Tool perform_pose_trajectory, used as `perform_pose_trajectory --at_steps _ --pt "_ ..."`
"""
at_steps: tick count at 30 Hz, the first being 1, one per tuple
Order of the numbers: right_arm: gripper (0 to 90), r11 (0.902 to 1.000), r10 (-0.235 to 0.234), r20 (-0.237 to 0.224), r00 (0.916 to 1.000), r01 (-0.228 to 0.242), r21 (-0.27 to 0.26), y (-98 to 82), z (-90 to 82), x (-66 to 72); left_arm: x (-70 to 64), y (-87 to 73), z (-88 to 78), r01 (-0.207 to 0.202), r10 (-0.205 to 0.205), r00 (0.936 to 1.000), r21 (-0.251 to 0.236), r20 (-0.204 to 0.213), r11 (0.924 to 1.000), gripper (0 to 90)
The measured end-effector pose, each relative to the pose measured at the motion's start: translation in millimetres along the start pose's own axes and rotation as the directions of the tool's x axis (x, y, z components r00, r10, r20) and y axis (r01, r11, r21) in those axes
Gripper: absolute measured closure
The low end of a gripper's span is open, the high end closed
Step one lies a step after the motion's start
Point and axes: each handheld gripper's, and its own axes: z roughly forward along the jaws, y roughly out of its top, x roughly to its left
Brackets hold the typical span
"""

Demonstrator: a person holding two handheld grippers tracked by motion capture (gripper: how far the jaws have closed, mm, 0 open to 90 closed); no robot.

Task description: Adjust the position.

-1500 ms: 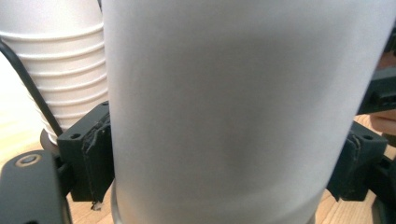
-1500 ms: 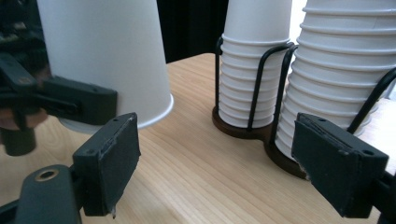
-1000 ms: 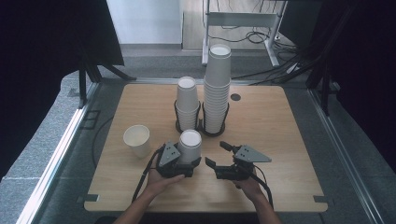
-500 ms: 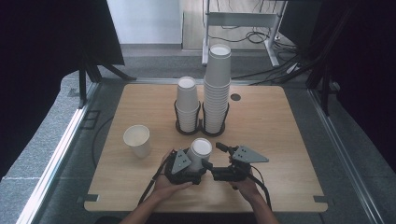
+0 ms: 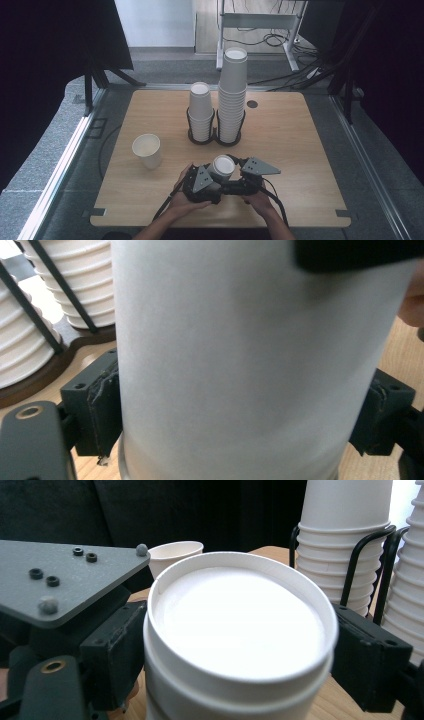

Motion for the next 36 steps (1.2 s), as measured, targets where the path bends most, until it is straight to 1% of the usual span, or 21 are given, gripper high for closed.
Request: perform_pose_trajectory --at_steps 4,9,10,13,15,17,20,21,23,24,26,33,36 --pt "20.9 1.0 0.0 0.001 1.0 0.0 0.01 -1.3 2.5 0.4 -3.8 0.4 1.7 -0.014 0.014 0.9999 0.006 -0.004 0.9999 13.0" --pt "22.9 0.9996 0.006 -0.003 1.0 -0.006 0.026 -2.0 4.5 0.3 -3.4 0.0 3.4 -0.003 0.004 0.9999 0.026 -0.013 0.9996 10.8" --pt "23.2 0.9995 0.012 -0.006 0.9999 -0.011 0.028 -2.3 4.7 -0.4 -3.7 0.2 3.6 0.006 -0.006 0.9999 0.027 -0.015 0.9996 9.8" --pt "23.5 0.9991 0.04 -0.018 0.999 -0.04 0.009 -2.6 4.0 -2.8 -3.4 1.3 3.1 0.024 -0.024 0.9995 0.02 -0.02 0.9995 7.2" --pt "23.5 0.9978 0.065 -0.031 0.9974 -0.065 -0.012 -2.1 2.3 -3.9 -2.4 2.1 2.4 0.031 -0.031 0.9995 0.019 -0.01 0.9993 6.4" --pt "23.6 0.9955 0.09 -0.043 0.995 -0.091 -0.025 -1.6 1.3 -5.3 -2.1 2.8 1.8 0.034 -0.034 0.9994 0.019 -0.002 0.9992 6.0" --pt "23.6 0.9928 0.113 -0.053 0.9922 -0.115 -0.034 -3.4 1.6 -7.0 -3.2 3.5 1.8 0.028 -0.028 0.9996 0.029 -0.002 0.9992 6.6" --pt "23.6 0.9927 0.114 -0.053 0.9921 -0.116 -0.033 -3.9 2.0 -6.8 -3.3 3.5 2.1 0.023 -0.023 0.9997 0.038 -0.001 0.999 7.3" --pt "23.6 0.9942 0.1 -0.045 0.994 -0.102 -0.036 -4.2 2.8 -5.1 -3.2 3.2 2.7 0.025 -0.026 0.9997 0.046 0.003 0.9986 7.8" --pt "23.6 0.9948 0.094 -0.041 0.9947 -0.096 -0.035 -4.2 3.0 -3.9 -2.9 3.2 2.5 0.023 -0.023 0.9997 0.047 -0.001 0.9986 8.3" --pt "23.5 0.9962 0.079 -0.036 0.9962 -0.08 -0.033 -4.5 3.1 -3.0 -2.2 3.3 2.6 0.023 -0.024 0.9997 0.052 0.007 0.9984 8.6" --pt "23.6 0.9955 0.086 -0.034 0.9957 -0.087 -0.037 -6.6 2.7 -4.3 -0.8 3.6 3.3 0.033 -0.035 0.9991 0.07 0.025 0.997 7.7" --pt "23.6 0.9966 0.072 -0.025 0.9971 -0.073 -0.038 -6.6 2.4 -3.4 1.4 3.7 3.0 0.047 -0.05 0.9982 0.075 0.033 0.996 6.1"
